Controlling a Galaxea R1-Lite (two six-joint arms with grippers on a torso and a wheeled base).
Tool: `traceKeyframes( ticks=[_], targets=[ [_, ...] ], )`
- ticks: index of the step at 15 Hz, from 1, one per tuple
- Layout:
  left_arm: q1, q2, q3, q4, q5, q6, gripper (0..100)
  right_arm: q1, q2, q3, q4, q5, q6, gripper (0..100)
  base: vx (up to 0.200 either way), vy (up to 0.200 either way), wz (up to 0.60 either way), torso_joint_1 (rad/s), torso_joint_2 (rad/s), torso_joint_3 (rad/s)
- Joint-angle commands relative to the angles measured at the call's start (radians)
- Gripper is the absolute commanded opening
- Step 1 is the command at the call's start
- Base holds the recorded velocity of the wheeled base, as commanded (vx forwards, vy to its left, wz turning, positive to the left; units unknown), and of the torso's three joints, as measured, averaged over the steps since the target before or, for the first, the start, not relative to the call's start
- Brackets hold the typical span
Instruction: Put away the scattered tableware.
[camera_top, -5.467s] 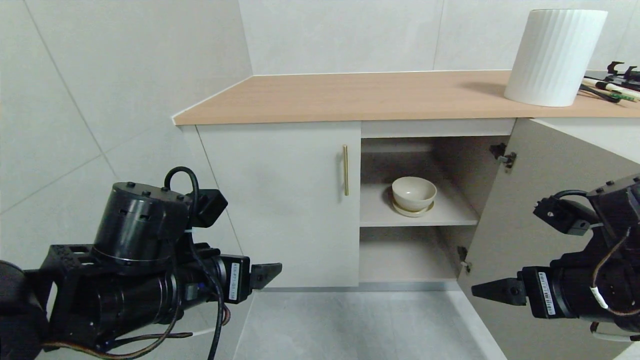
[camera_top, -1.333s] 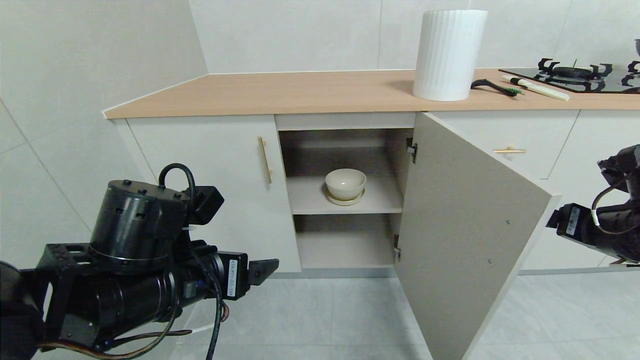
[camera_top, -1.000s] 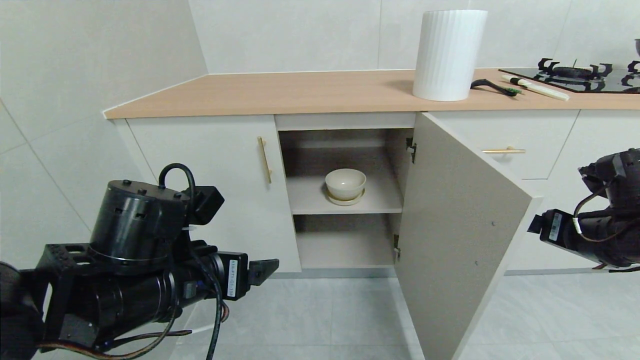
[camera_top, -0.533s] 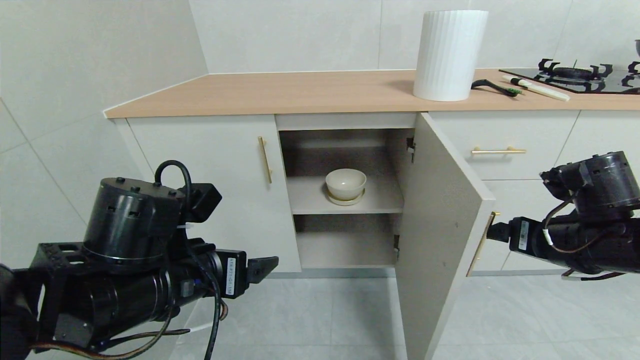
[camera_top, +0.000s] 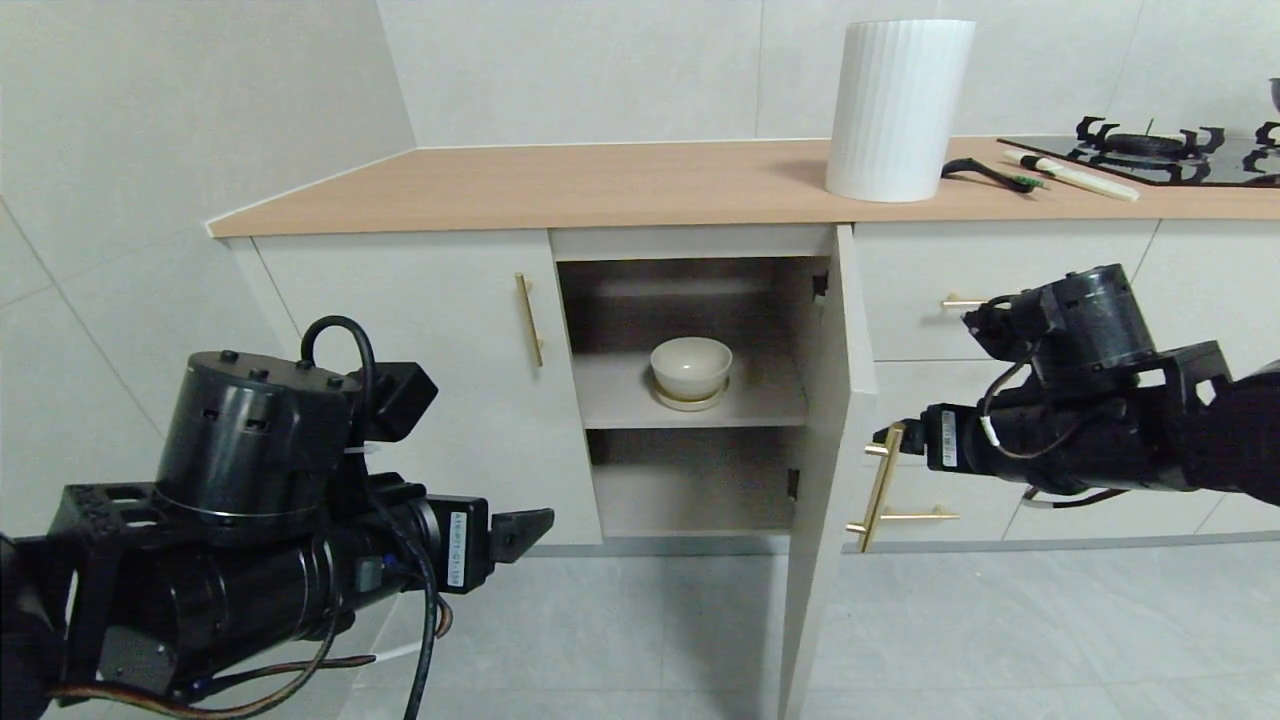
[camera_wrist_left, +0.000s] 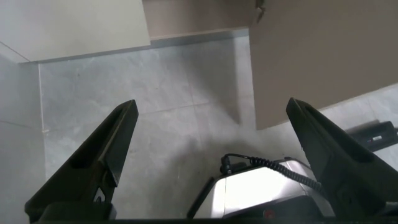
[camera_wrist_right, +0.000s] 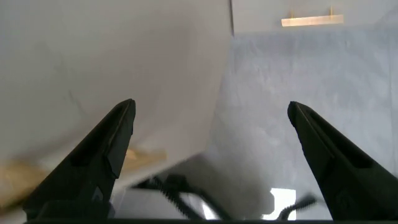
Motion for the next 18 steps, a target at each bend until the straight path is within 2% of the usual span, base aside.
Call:
traceKeyframes(
  ticks=[1,3,6,17,18],
  targets=[
    [0.000,-0.013,0.000,0.000,0.007,0.000,100,0.048,0.125,-0.083,0.000,0.000,-0.009,100,0.000,0.000,0.00,0.000,0.00,0.000],
    [0.000,-0.030,-0.003,0.000,0.008,0.001,100,0.065,0.165,-0.104,-0.002,0.016,-0.007,100,0.000,0.000,0.00,0.000,0.00,0.000],
    [0.000,-0.039,-0.006,0.000,0.008,0.003,100,0.063,0.203,-0.132,-0.002,0.123,-0.004,100,0.000,0.000,0.00,0.000,0.00,0.000],
    [-0.005,-0.039,-0.004,0.001,0.036,0.018,100,0.063,0.298,-0.132,-0.151,0.121,0.037,100,0.000,0.000,0.00,0.000,0.00,0.000],
    [-0.005,-0.039,-0.001,0.001,0.038,0.034,100,0.063,0.309,-0.129,-0.189,0.121,0.051,100,0.200,0.000,0.00,0.002,0.00,-0.002]
  ],
)
